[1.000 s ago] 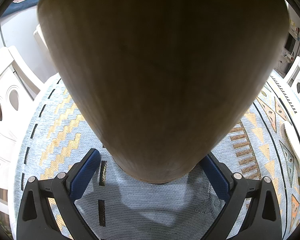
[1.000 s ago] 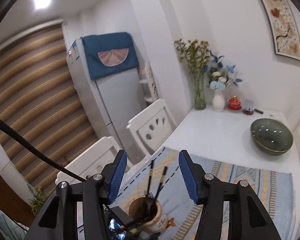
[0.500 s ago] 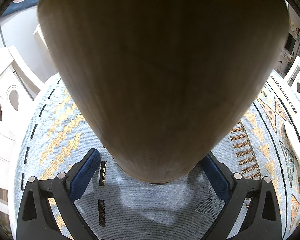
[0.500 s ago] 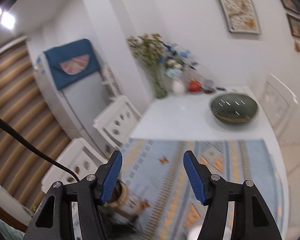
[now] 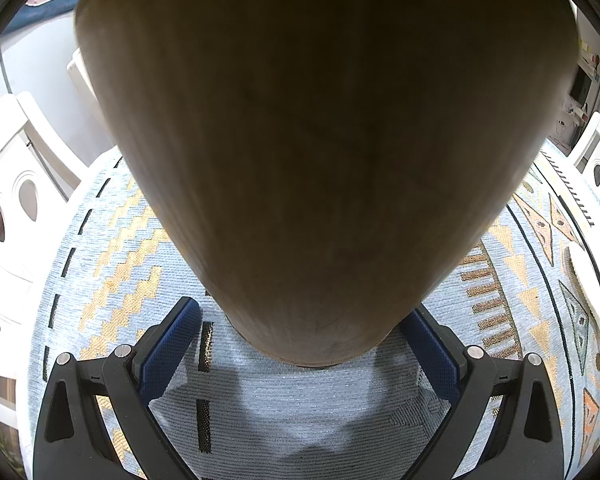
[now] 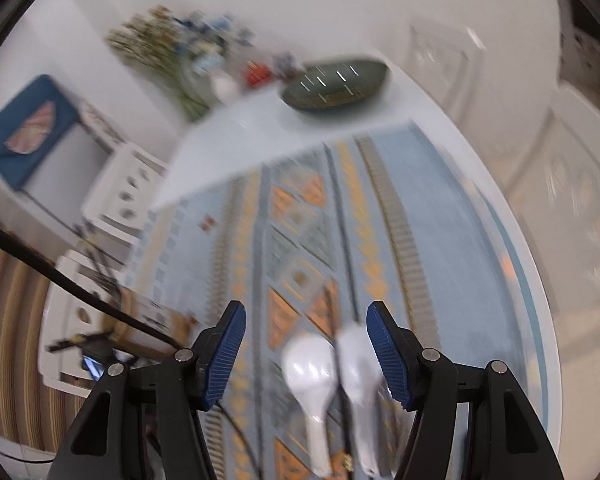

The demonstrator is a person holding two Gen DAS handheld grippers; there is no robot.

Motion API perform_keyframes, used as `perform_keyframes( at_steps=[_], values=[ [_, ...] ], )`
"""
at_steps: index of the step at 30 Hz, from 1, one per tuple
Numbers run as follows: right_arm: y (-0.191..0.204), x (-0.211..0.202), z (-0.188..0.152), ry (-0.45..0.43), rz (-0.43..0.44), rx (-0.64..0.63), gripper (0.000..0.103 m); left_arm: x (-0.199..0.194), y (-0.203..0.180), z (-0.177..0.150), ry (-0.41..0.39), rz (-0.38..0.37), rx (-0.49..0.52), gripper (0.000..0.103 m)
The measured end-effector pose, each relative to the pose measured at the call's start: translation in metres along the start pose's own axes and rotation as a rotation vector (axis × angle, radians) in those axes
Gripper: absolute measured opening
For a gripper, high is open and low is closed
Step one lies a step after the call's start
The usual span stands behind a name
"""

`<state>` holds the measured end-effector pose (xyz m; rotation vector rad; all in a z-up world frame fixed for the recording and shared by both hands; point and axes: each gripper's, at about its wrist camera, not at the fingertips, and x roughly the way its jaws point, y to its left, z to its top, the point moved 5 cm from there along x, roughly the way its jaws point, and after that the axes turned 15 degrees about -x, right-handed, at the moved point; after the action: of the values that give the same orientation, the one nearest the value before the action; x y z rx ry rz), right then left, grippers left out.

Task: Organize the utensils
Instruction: 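Move the right gripper to the utensils and grasp the white spoon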

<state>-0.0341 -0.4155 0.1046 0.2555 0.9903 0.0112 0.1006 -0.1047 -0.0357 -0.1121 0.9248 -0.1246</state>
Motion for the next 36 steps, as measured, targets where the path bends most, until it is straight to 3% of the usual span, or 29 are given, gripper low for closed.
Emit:
perform_keyframes(
  at_steps=[4, 10, 17, 22, 30, 36],
  values=[
    [-0.018, 0.032, -0.023, 0.116, -0.026, 0.037, 0.045, 0.000, 0.000, 0.000, 0.000, 0.000, 0.000, 0.101],
    [-0.033, 0.075, -0.049, 0.236, -0.060, 0.050, 0.034, 0.000, -0.001, 0.000, 0.000, 0.000, 0.000, 0.101],
    [-0.036, 0.093, -0.054, 0.267, -0.044, 0.056, 0.026, 0.000, 0.000, 0.000, 0.000, 0.000, 0.000, 0.101],
    [-0.023, 0.092, -0.050, 0.278, -0.025, -0.008, 0.021, 0.000, -0.001, 0.000, 0.000, 0.000, 0.000, 0.101],
    [0.010, 0.090, -0.048, 0.302, 0.047, -0.124, 0.021, 0.000, 0.000, 0.000, 0.000, 0.000, 0.000, 0.101],
    [0.017, 0.116, -0.043, 0.345, 0.017, -0.146, 0.021, 0.000, 0.000, 0.000, 0.000, 0.000, 0.000, 0.101]
  ],
)
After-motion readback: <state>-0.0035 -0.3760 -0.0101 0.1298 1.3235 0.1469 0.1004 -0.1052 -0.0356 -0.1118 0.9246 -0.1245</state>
